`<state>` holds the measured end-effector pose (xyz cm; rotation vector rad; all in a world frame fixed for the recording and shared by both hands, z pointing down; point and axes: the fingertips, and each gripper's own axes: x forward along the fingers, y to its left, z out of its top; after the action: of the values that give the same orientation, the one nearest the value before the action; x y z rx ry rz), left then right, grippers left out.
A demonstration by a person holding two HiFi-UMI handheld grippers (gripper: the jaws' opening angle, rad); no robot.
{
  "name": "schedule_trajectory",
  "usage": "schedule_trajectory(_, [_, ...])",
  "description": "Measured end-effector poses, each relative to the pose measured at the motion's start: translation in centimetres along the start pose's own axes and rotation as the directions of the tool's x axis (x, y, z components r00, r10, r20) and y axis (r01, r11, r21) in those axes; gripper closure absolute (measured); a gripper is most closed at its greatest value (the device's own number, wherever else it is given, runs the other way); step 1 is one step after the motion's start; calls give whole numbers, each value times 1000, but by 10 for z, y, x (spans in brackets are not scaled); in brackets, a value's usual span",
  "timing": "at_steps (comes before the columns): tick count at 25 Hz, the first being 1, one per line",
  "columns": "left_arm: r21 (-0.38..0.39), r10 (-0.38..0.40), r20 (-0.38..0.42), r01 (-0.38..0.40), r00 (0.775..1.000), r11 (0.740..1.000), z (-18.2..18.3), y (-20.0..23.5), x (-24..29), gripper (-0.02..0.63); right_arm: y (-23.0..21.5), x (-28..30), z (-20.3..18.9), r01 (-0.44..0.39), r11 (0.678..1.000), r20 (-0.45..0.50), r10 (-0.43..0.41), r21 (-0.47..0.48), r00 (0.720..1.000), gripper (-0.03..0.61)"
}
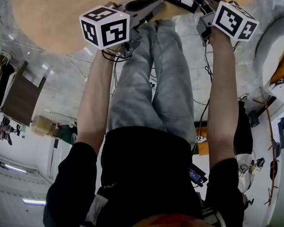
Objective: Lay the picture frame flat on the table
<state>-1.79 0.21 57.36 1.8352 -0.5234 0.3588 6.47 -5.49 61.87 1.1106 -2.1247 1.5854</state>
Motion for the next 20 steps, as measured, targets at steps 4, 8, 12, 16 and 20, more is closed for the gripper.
schedule_trajectory(4, [-13, -10, 19, 10, 1000, 1000, 1, 2, -5, 590, -16, -1, 0, 206, 973, -7, -207, -107, 978, 408])
schedule_trajectory(8, [-23, -19, 46, 20, 999, 1000, 4, 1, -10, 591, -30, -4, 0, 332, 931, -2, -336, -150, 942, 374])
schedule_trajectory(12, [-33, 29, 29, -28, 999, 999, 0, 6, -14, 591, -34, -5, 0, 386, 909, 12, -389, -154, 921, 374])
schedule_trajectory(16, [-36, 69, 86, -66, 994, 997, 10, -2, -22, 591, -35, -27, 5, 452, 879, 59, -449, -149, 892, 376])
schedule_trajectory(20, [2, 121, 233, -125, 965, 992, 54, -30, -40, 600, 3, -53, 28, 373, 917, 152, -352, -141, 924, 549])
